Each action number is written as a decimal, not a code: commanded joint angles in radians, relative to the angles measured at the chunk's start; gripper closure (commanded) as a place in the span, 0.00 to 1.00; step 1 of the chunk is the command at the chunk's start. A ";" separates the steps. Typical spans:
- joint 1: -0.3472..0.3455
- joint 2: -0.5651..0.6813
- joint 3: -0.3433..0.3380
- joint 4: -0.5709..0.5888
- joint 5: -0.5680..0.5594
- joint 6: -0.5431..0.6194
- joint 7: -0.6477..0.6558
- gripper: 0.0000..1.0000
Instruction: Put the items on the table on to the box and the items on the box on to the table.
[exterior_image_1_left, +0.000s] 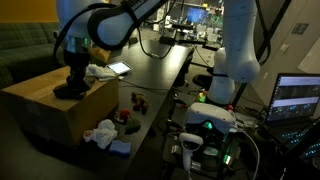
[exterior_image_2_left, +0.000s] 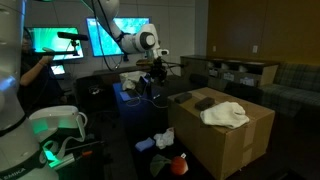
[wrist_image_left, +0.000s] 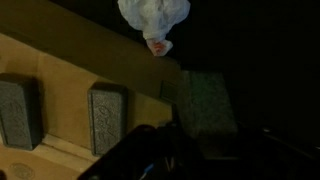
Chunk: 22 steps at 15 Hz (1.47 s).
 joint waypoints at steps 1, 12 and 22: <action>-0.022 -0.080 0.020 -0.132 0.056 0.065 -0.043 0.92; 0.019 0.083 0.005 -0.225 0.026 0.366 -0.033 0.92; 0.118 0.321 -0.009 -0.119 0.018 0.468 -0.108 0.92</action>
